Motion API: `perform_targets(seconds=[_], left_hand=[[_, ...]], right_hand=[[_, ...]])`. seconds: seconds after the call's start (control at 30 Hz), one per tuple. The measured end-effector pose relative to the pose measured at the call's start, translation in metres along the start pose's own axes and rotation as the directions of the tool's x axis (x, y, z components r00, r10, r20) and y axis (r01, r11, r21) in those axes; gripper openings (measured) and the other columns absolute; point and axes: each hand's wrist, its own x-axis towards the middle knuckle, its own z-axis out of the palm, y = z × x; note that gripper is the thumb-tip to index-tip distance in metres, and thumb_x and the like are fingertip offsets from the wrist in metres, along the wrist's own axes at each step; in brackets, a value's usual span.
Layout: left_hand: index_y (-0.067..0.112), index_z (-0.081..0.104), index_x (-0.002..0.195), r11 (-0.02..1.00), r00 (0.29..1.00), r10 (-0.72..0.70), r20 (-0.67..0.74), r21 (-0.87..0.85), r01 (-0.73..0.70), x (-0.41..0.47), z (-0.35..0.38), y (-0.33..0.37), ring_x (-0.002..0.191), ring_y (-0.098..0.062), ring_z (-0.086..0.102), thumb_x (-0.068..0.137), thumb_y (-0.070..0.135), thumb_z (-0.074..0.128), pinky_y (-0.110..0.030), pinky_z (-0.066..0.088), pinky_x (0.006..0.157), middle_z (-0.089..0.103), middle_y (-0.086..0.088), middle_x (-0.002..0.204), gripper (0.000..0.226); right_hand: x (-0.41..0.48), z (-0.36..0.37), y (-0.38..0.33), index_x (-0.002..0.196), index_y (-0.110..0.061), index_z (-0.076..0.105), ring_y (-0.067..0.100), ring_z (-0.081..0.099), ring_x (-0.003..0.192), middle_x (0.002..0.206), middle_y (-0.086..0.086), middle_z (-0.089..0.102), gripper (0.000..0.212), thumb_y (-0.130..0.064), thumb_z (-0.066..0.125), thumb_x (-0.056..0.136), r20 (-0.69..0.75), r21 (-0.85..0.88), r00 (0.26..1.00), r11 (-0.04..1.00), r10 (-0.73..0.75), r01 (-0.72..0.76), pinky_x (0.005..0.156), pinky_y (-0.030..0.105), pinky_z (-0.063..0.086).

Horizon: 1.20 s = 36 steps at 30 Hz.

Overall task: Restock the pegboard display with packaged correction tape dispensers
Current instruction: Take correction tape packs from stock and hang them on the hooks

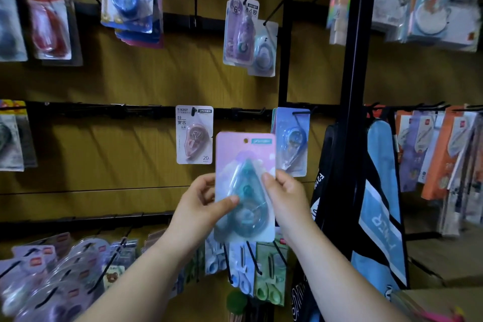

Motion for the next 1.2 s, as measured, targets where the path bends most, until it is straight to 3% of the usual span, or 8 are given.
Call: perform_targets(seconds=[0.1, 0.23, 0.3, 0.37, 0.5, 0.63, 0.83, 1.2], left_hand=[[0.02, 0.055, 0.088, 0.997, 0.999, -0.026, 0.041, 0.079, 0.022, -0.001, 0.005, -0.005, 0.057, -0.001, 0.065, 0.079, -0.001, 0.061, -0.016, 0.052, 0.05, 0.068, 0.005, 0.069, 0.023], [0.013, 0.055, 0.084, 0.998, 0.998, -0.028, 0.05, 0.058, 0.025, 0.001, 0.013, -0.005, 0.047, -0.005, 0.063, 0.086, 0.001, 0.053, -0.018, 0.05, 0.047, 0.063, -0.004, 0.058, 0.013], [0.012, 0.056, 0.081, 0.998, 0.998, -0.032, 0.044, 0.046, 0.03, 0.003, 0.014, -0.004, 0.045, -0.006, 0.063, 0.089, 0.003, 0.049, -0.018, 0.051, 0.047, 0.063, 0.002, 0.049, 0.014], [0.014, 0.056, 0.081, 0.998, 0.999, -0.033, 0.035, 0.062, 0.031, 0.006, 0.015, -0.003, 0.045, -0.006, 0.063, 0.091, 0.006, 0.047, -0.016, 0.051, 0.046, 0.065, 0.005, 0.048, 0.015], [0.015, 0.056, 0.079, 0.998, 1.0, -0.019, 0.013, 0.058, 0.018, 0.011, 0.016, 0.0, 0.042, -0.006, 0.062, 0.091, 0.006, 0.047, -0.014, 0.046, 0.041, 0.066, 0.006, 0.049, 0.017], [0.015, 0.056, 0.08, 0.997, 1.0, -0.001, 0.008, 0.072, 0.0, 0.013, 0.016, 0.002, 0.04, -0.005, 0.06, 0.09, 0.006, 0.048, -0.012, 0.043, 0.039, 0.066, 0.007, 0.049, 0.016], [0.013, 0.055, 0.084, 0.993, 0.999, -0.033, -0.032, 0.109, 0.036, 0.02, 0.014, -0.012, 0.038, -0.005, 0.057, 0.089, 0.007, 0.052, -0.012, 0.042, 0.04, 0.064, 0.003, 0.047, 0.008], [0.014, 0.054, 0.08, 0.976, 0.984, -0.131, -0.118, 0.16, 0.149, 0.097, 0.004, -0.049, 0.039, -0.009, 0.055, 0.088, 0.004, 0.052, -0.019, 0.044, 0.042, 0.063, -0.002, 0.059, 0.013]], right_hand=[[0.011, -0.008, -0.013, 0.085, 0.019, 0.046, 0.017, 0.038, 0.075, 0.077, 0.01, 0.045, 0.03, -0.01, 0.046, 0.092, -0.12, 0.033, 0.989, 0.995, -0.09, 0.095, 0.063, 0.028, 0.029], [0.022, -0.012, -0.025, 0.089, 0.021, 0.045, 0.016, 0.039, 0.077, 0.068, 0.029, 0.042, 0.033, -0.012, 0.046, 0.092, -0.16, 0.023, 0.979, 0.991, -0.124, 0.129, 0.066, 0.031, 0.029], [0.026, -0.01, -0.028, 0.093, 0.021, 0.044, 0.017, 0.039, 0.079, 0.071, 0.021, 0.044, 0.036, -0.015, 0.045, 0.093, -0.148, 0.004, 0.981, 0.992, -0.125, 0.127, 0.068, 0.031, 0.028], [0.031, -0.009, -0.029, 0.085, 0.018, 0.045, 0.018, 0.037, 0.076, 0.077, 0.009, 0.043, 0.034, -0.016, 0.045, 0.093, -0.135, -0.011, 0.985, 0.994, -0.112, 0.111, 0.067, 0.031, 0.028], [0.036, -0.008, -0.031, 0.076, -0.004, 0.048, 0.02, 0.036, 0.074, 0.075, 0.011, 0.041, 0.021, -0.016, 0.045, 0.093, -0.154, -0.014, 0.982, 0.994, -0.111, 0.11, 0.067, 0.031, 0.028], [0.042, -0.008, -0.025, 0.09, 0.02, 0.045, 0.018, 0.039, 0.077, 0.073, 0.03, 0.04, 0.036, -0.016, 0.045, 0.092, -0.184, -0.01, 0.977, 0.994, -0.11, 0.11, 0.068, 0.032, 0.03], [0.05, -0.005, -0.019, 0.065, -0.012, 0.039, 0.013, 0.027, 0.057, 0.061, 0.005, 0.03, 0.028, -0.016, 0.045, 0.092, -0.166, -0.123, 0.981, 0.989, -0.102, 0.082, 0.052, 0.025, 0.022], [0.114, 0.013, 0.005, 0.052, -0.017, 0.03, 0.01, 0.027, 0.048, 0.051, -0.002, 0.029, 0.043, -0.017, 0.045, 0.093, -0.159, -0.306, 0.984, 0.952, -0.083, 0.031, 0.04, 0.018, 0.022]])
